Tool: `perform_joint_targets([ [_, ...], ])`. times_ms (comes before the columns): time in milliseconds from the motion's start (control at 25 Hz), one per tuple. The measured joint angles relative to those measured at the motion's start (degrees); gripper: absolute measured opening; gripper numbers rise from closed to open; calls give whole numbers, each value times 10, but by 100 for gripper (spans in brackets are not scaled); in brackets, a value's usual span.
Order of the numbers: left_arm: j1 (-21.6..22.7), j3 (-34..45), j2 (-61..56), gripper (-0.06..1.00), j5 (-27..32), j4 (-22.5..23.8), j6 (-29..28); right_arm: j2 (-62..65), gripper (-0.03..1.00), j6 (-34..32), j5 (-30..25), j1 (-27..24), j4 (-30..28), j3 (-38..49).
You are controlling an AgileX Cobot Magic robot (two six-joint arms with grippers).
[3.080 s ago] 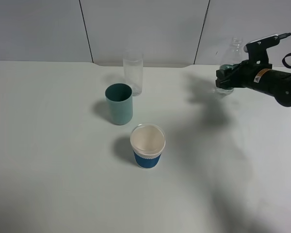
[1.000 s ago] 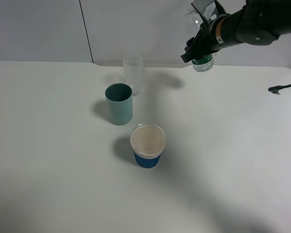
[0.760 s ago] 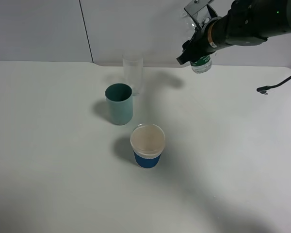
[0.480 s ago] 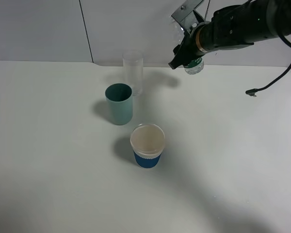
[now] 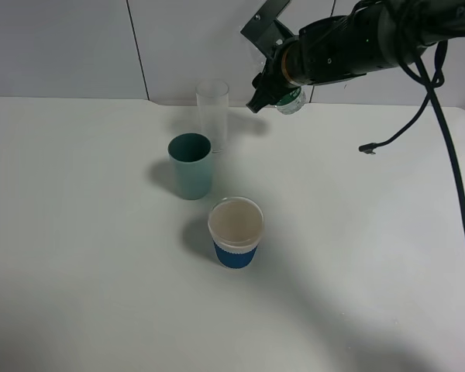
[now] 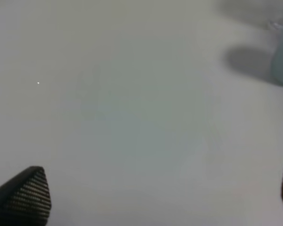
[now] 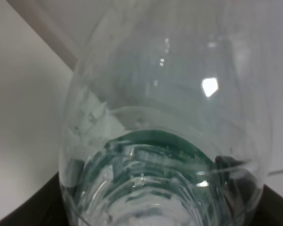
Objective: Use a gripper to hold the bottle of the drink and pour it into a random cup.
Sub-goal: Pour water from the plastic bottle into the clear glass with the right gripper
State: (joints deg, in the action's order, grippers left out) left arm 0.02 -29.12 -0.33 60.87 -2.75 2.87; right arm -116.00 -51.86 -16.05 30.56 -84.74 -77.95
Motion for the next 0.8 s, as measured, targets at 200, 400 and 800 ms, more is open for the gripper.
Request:
perform_joint_targets([
  [200, 0, 0, 0, 99, 0, 0, 0, -17, 56, 0, -33, 23, -16, -20],
  [400, 0, 0, 0, 99, 0, 0, 0, -26, 56, 0, -58, 39, -46, -26],
  [800, 0, 0, 0, 99, 0, 0, 0, -26, 56, 53, -124, 58, -66, -26],
])
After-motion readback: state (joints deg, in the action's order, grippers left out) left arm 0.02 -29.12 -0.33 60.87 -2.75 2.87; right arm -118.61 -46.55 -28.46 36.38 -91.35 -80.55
